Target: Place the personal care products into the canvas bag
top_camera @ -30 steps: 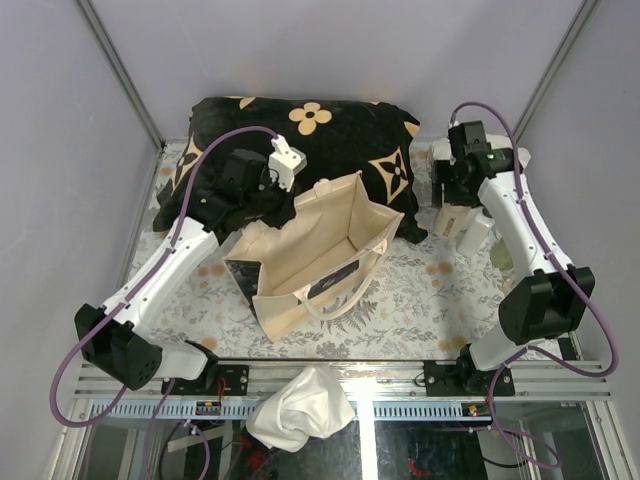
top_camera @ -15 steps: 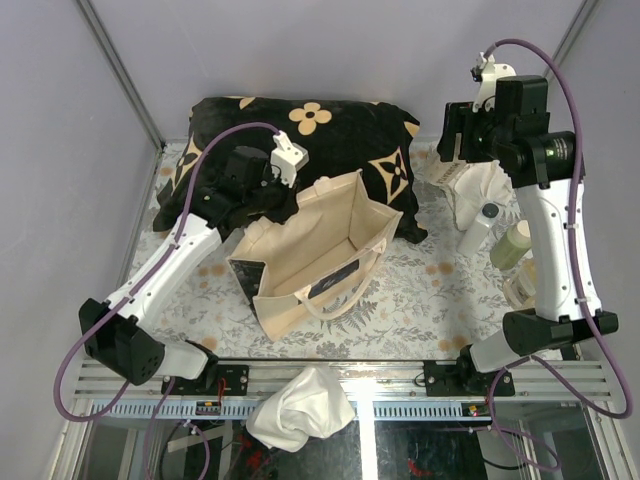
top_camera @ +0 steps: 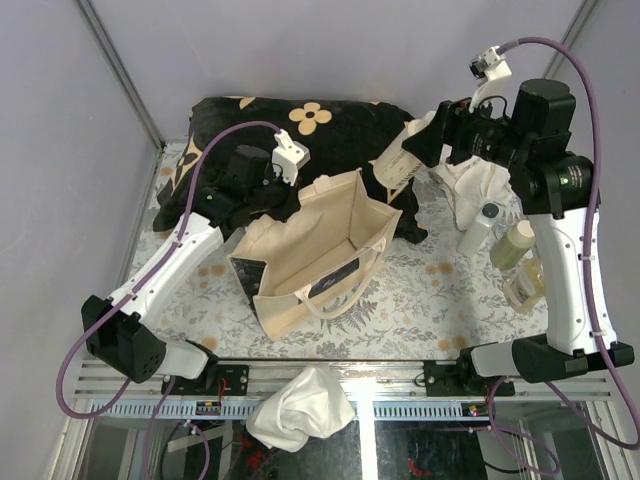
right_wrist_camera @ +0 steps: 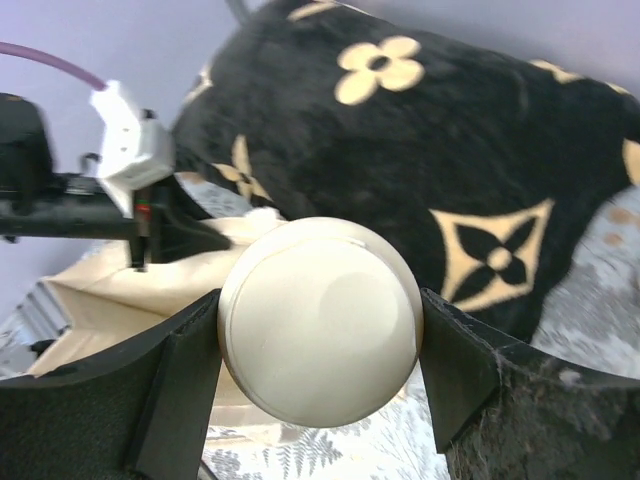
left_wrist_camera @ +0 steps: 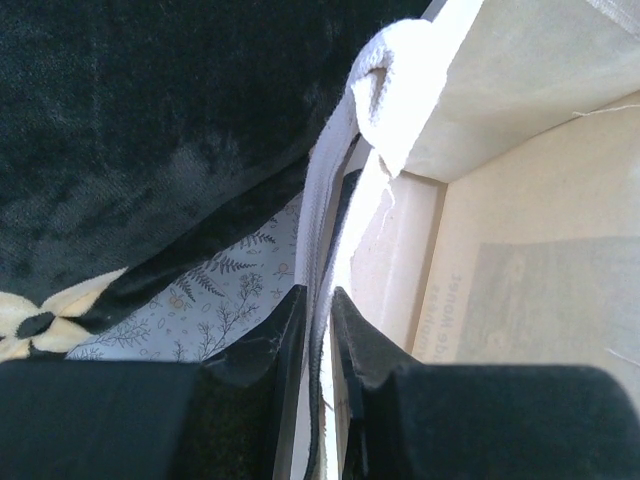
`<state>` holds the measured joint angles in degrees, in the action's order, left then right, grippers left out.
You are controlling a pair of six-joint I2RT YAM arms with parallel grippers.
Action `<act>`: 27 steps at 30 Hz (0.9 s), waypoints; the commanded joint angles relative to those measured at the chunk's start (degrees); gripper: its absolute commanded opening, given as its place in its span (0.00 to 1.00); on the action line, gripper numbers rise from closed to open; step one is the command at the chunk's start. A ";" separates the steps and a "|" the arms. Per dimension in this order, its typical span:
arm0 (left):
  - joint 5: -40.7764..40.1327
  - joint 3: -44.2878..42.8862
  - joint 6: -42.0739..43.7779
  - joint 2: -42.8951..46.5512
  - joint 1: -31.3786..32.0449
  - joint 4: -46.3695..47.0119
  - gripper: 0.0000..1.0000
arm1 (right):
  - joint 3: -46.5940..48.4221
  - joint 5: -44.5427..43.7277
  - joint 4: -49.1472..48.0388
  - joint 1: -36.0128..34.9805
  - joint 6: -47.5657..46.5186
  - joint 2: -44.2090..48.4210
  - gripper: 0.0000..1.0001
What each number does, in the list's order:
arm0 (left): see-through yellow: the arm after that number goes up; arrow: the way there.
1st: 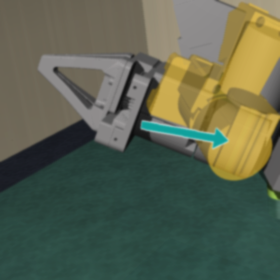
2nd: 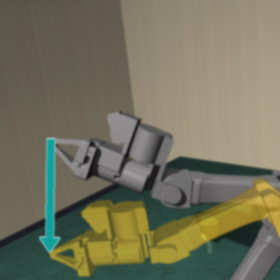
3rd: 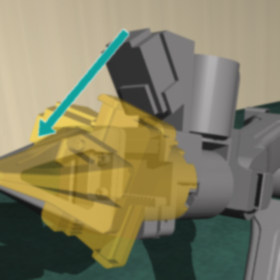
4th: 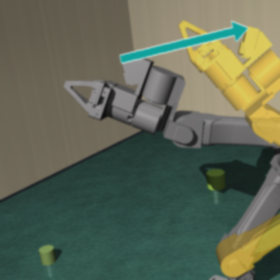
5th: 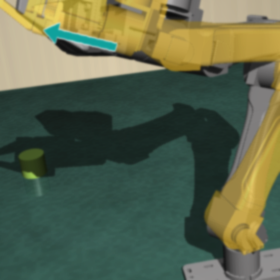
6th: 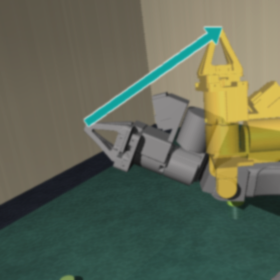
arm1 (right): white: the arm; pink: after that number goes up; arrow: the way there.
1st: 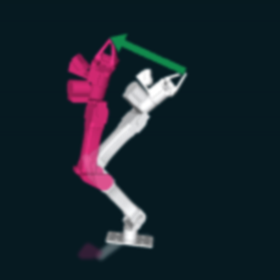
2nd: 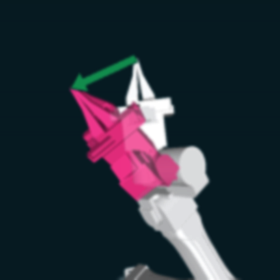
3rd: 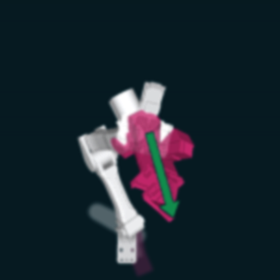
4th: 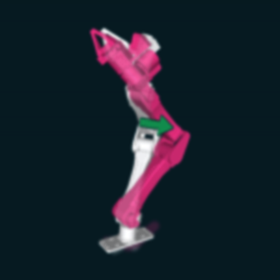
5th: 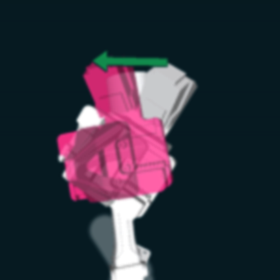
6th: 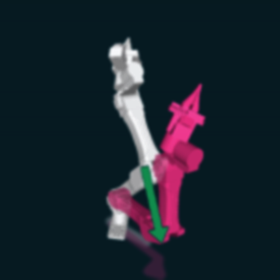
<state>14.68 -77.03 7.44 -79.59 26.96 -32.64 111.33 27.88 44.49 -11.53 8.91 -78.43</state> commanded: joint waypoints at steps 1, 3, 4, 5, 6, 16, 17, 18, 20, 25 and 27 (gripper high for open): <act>1.42 1.16 -0.73 -0.14 0.08 4.43 0.13 | -0.11 11.99 -15.15 -2.47 4.67 1.89 0.00; 1.24 1.26 -0.74 0.03 0.03 4.43 0.13 | -1.69 12.58 -16.56 -4.66 5.27 2.00 0.00; 1.27 1.22 -0.73 0.21 0.14 4.43 0.13 | -2.72 12.71 -17.92 -5.73 5.52 2.12 0.00; 1.30 1.27 -0.76 0.31 0.11 4.43 0.13 | -3.80 12.83 -18.97 -6.69 6.04 2.25 0.00; 1.37 1.15 -0.76 0.39 0.08 4.43 0.13 | -5.34 13.07 -20.58 -7.35 6.71 2.45 0.00; 2.19 -1.03 -0.11 -0.54 0.04 3.05 0.10 | -18.85 10.98 -30.31 -14.25 9.53 1.04 0.00; 2.15 -1.29 -0.01 -0.64 0.05 2.98 0.11 | -19.39 10.54 -30.36 -15.17 9.13 0.48 0.00; 2.21 -1.46 0.06 -0.74 0.08 2.90 0.11 | -19.86 9.66 -30.23 -16.08 8.56 -0.02 0.00; 2.48 -2.07 0.12 -1.07 0.02 2.70 0.11 | -20.58 7.96 -29.67 -17.72 7.06 -1.19 0.00; 2.68 -3.03 -0.05 -1.52 0.02 2.58 0.10 | -21.13 2.37 -27.11 -22.04 2.85 -4.27 0.00; 2.71 -3.39 0.00 -1.40 0.05 2.31 0.11 | -21.47 -1.39 -25.62 -23.35 0.38 -5.31 0.00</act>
<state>16.01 -78.13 7.38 -80.34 26.96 -32.16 88.82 32.01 23.92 -32.40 13.52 -83.74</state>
